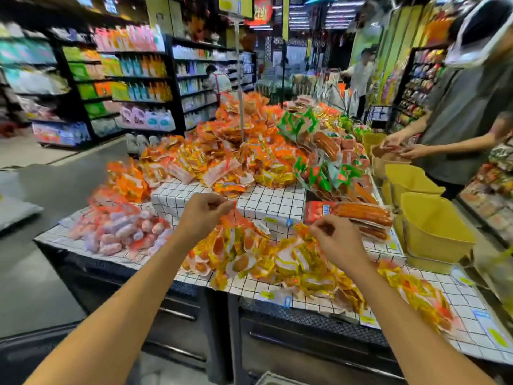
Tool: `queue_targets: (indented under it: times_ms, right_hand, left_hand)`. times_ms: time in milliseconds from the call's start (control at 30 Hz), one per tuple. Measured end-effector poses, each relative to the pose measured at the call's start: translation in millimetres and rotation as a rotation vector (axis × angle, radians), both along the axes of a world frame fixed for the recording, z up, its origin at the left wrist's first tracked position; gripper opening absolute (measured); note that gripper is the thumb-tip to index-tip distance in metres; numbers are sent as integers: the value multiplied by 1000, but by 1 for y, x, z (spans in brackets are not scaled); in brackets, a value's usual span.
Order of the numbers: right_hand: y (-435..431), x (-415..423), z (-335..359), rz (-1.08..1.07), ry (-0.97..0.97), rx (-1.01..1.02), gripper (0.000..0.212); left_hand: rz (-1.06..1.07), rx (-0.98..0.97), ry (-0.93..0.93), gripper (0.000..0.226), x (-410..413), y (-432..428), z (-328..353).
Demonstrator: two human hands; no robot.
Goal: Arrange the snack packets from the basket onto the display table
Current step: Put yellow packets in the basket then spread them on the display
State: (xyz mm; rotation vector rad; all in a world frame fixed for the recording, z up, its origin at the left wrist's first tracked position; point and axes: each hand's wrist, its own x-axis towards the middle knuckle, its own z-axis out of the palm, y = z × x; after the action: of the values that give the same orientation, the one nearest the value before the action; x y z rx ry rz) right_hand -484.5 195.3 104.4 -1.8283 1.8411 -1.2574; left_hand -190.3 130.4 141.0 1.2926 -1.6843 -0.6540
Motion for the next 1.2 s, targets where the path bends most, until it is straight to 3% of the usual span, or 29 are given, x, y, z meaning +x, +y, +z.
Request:
queue_targets:
  times_ms: [367,467,700,867,933,1067,1200]
  right_hand:
    - [-110,21,-35,-116,43,14,10]
    - [-140,27,-62,-182,36,25,7]
    - [-163,51,-137,-300,-6,78,1]
    - [-165,58,-174,-247,34,175,14]
    - [-164,63,-176,-181,74,199,21]
    - [-168,70,-185,-182,353,380,59]
    - [-175,73,-192,-188,503,408,78]
  left_hand:
    - [-57,-32,-20,23,46,-141,-14]
    - [-60,-17,-82,21,48,-171,-42]
    - [9,103,-28,16,48,-204,-137]
    - [-106,-73,-153,14,57,-201,-174]
    - [-134,-90,-262,28,58,-203,-180]
    - [-74,-50,-629,64,55,-201,-193]
    - [-40,-105,-689,70,48,-198,-200]
